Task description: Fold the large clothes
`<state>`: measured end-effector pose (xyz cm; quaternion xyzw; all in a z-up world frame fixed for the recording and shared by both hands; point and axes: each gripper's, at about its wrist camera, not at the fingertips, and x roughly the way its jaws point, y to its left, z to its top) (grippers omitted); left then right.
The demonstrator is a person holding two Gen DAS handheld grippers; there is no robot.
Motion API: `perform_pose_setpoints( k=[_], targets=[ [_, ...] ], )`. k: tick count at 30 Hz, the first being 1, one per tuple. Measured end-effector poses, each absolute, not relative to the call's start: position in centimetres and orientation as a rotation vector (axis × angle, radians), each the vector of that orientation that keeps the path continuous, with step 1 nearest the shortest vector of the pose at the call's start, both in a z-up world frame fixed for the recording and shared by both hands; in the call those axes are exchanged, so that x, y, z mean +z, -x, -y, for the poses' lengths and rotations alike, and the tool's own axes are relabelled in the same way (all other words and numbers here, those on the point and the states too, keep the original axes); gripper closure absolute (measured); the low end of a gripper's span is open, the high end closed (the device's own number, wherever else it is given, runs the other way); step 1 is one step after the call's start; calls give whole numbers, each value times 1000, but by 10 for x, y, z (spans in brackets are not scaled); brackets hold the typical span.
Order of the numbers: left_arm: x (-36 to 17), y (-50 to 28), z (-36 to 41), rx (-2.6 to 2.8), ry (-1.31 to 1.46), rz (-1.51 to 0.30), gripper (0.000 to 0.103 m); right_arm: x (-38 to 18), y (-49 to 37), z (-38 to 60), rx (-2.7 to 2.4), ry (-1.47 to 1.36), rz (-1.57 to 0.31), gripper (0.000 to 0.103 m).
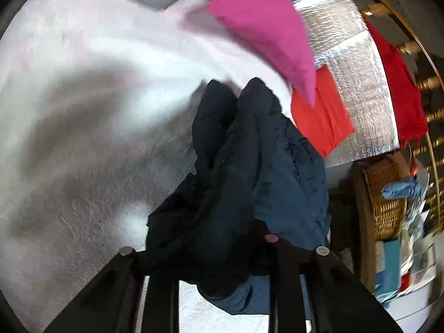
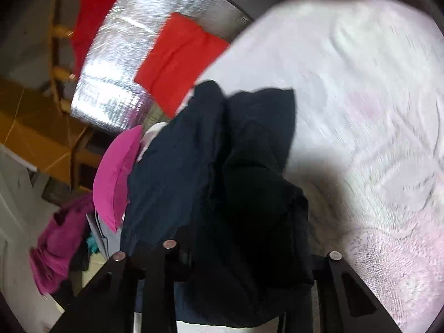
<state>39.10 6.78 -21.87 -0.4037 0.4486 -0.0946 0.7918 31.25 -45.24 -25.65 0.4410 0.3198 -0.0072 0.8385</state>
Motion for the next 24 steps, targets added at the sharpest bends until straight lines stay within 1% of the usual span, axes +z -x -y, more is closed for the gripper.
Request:
perform_pose_setpoints(
  k=[3, 7, 9, 11, 12, 13, 14, 16, 17, 18, 19, 20, 22, 24],
  targets=[
    [-205, -384, -76, -216, 857, -925, 85, -245, -307, 445, 25, -903, -640, 70],
    [-186, -368, -90, -190, 801, -873, 85, -245, -307, 431, 88, -898, -660, 70],
    [-180, -357, -97, -169, 758, -851, 85, -251, -309, 425, 112, -885, -708, 70],
    [-188, -355, -103, -135, 742, -887, 84, -267, -312, 426, 128, -892, -820, 70],
    [-199, -357, -104, -117, 744, -936, 80, -277, -314, 427, 126, -922, -871, 67],
    [-211, -362, -106, -102, 755, -999, 71, -284, -314, 432, 120, -975, -896, 62],
    [-223, -365, -109, -84, 781, -1055, 65, -289, -313, 437, 122, -1025, -913, 56],
    [-234, -366, -121, -73, 868, -1087, 48, -290, -306, 451, 124, -1105, -896, 53],
    [-235, -366, -124, -76, 881, -1097, 44, -288, -301, 456, 128, -1130, -871, 51],
    [-234, -366, -129, -77, 888, -1106, 37, -288, -300, 459, 124, -1135, -861, 50],
    [-235, -363, -133, -75, 890, -1101, 36, -287, -300, 460, 108, -1128, -858, 45],
    [-234, -363, -136, -72, 891, -1095, 35, -289, -301, 462, 80, -1114, -861, 43],
    [-238, -364, -142, -80, 911, -1106, 31, -288, -304, 468, 17, -1083, -848, 42],
    [-241, -367, -145, -84, 949, -1101, 30, -286, -309, 473, -30, -1074, -806, 39]
  ],
)
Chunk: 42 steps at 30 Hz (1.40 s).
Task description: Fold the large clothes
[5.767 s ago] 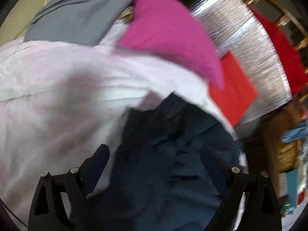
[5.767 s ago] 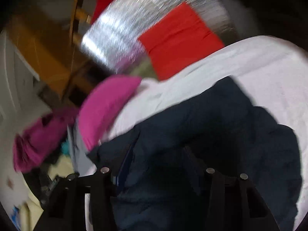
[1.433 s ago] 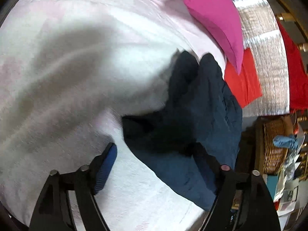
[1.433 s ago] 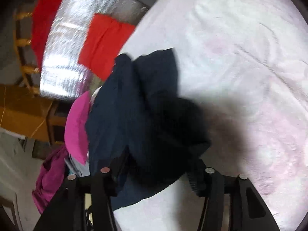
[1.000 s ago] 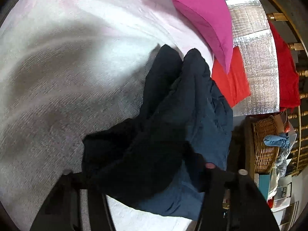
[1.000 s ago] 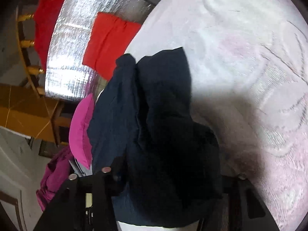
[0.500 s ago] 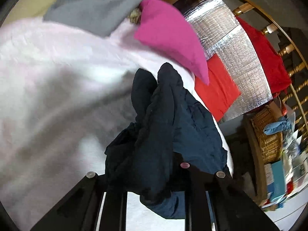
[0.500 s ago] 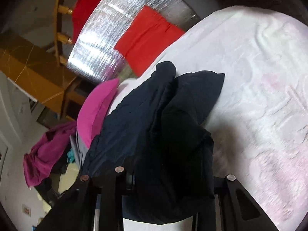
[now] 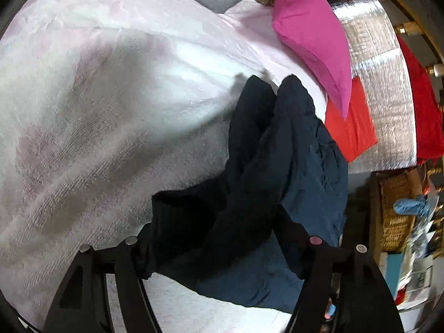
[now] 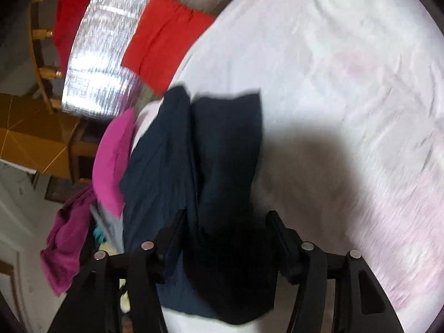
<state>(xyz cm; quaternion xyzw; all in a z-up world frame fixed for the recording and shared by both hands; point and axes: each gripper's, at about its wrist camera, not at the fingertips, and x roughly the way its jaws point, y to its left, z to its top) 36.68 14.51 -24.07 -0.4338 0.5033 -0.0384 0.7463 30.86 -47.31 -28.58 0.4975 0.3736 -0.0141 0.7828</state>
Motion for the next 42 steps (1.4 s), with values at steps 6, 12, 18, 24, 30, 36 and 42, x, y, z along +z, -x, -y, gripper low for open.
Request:
perform_pose_setpoints(
  k=[6, 12, 18, 24, 30, 36, 42],
  targets=[
    [-249, -388, -131, -112, 955, -1090, 26, -298, -330, 476, 36, -1106, -810, 29],
    [-232, -384, -118, -132, 880, -1016, 65, -284, -342, 450, 48, -929, -828, 53],
    [-208, -379, -106, -112, 753, -963, 77, -249, -333, 432, 34, -778, -742, 73],
    [-208, -368, -113, -146, 778, -991, 79, -239, -311, 431, 30, -734, -749, 74],
    [-215, -349, -114, -185, 765, -1044, 79, -247, -296, 443, 12, -733, -802, 75],
    [-220, -353, -109, -174, 684, -1069, 68, -262, -295, 447, 9, -726, -879, 75],
    [-242, -367, -119, -131, 775, -1133, 39, -275, -296, 455, -13, -826, -921, 61]
  ],
)
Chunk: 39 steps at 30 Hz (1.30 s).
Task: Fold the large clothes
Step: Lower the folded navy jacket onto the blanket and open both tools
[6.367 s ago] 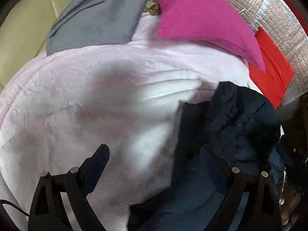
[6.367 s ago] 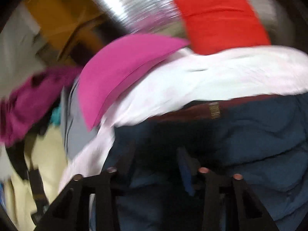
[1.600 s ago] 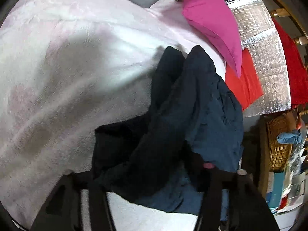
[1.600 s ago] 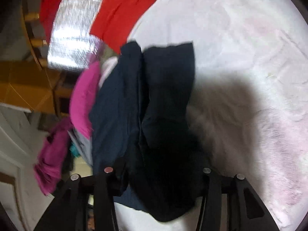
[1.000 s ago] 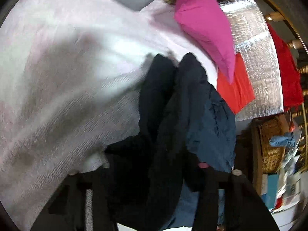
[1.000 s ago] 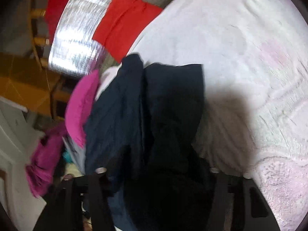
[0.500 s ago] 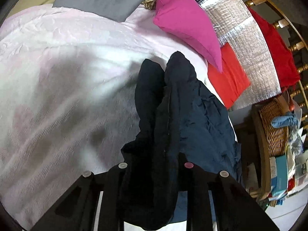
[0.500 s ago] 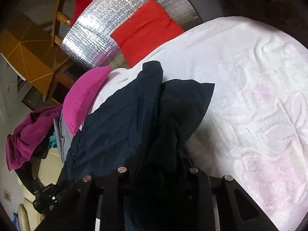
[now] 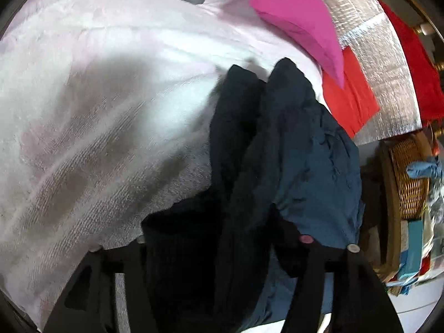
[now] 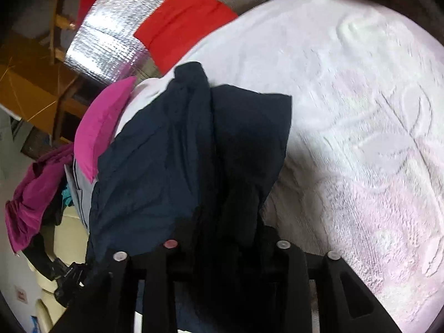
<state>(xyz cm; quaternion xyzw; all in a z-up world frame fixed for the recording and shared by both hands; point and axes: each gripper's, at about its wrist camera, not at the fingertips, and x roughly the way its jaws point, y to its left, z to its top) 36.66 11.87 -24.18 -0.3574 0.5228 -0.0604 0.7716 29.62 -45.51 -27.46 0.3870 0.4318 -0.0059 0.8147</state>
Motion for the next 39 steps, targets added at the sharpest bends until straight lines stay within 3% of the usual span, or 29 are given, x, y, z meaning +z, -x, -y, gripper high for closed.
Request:
perform_pose_setpoints(
  k=[3, 9, 12, 13, 16, 23, 28, 33, 39],
  targets=[
    [-238, -366, -122, -123, 785, -1127, 39, -270, -285, 459, -54, -860, -924, 47],
    [-186, -328, -130, 0, 639, -938, 39, -221, -232, 471, -277, -700, -697, 44],
    [-152, -308, -109, 62, 405, -792, 33, -197, -217, 461, -223, -609, -565, 49],
    [-146, -304, -98, 52, 343, -770, 31, -193, -217, 454, -193, -589, -553, 61],
    [-143, -292, -53, -5, 140, -744, 31, -191, -231, 424, -95, -510, -594, 65],
    [-186, -308, -4, -17, -77, -893, 31, -241, -280, 381, -96, -418, -949, 65],
    [-188, -308, -5, -9, -126, -869, 29, -233, -273, 388, -81, -453, -913, 64],
    [-190, -311, -3, -10, -137, -865, 28, -199, -270, 390, -44, -475, -712, 63],
    [-193, -310, 2, -8, -164, -855, 27, -201, -315, 389, -64, -492, -722, 63]
  ],
)
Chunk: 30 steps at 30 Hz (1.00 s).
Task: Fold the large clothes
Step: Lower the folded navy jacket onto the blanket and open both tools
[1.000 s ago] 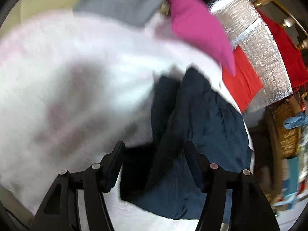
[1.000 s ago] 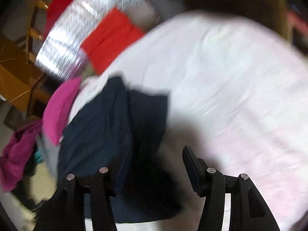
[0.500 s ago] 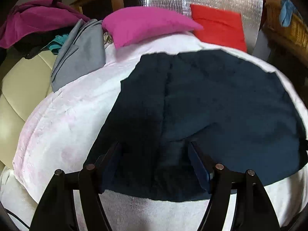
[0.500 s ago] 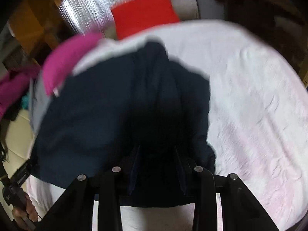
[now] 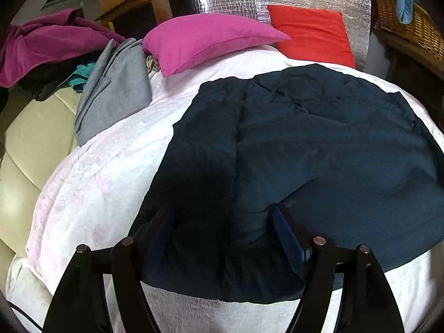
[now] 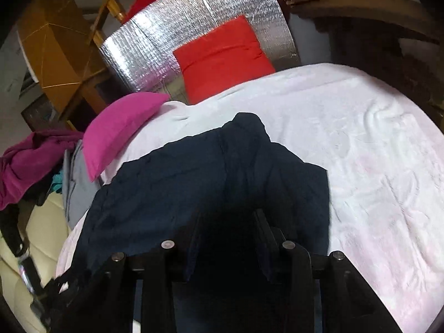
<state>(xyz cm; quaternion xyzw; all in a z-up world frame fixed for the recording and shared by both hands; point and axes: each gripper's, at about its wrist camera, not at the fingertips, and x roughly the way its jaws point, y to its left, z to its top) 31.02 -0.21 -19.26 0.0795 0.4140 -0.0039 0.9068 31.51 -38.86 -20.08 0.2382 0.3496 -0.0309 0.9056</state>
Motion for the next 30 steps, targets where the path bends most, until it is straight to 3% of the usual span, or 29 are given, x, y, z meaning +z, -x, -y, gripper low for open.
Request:
perform_pose_setpoints(
  k=[4, 8, 21, 30],
  targets=[
    [-193, -311, 2, -11, -166, -852, 27, -227, -346, 392, -107, -512, -858, 62],
    [-194, -312, 3, -7, -167, -853, 26, -232, -350, 396, -95, -527, -869, 62],
    [-194, -315, 1, 7, -158, -865, 24, -188, -293, 355, 63, -445, -723, 63],
    [-197, -317, 0, 19, -161, -869, 20, -219, -313, 298, 102, -295, -917, 61]
  ],
)
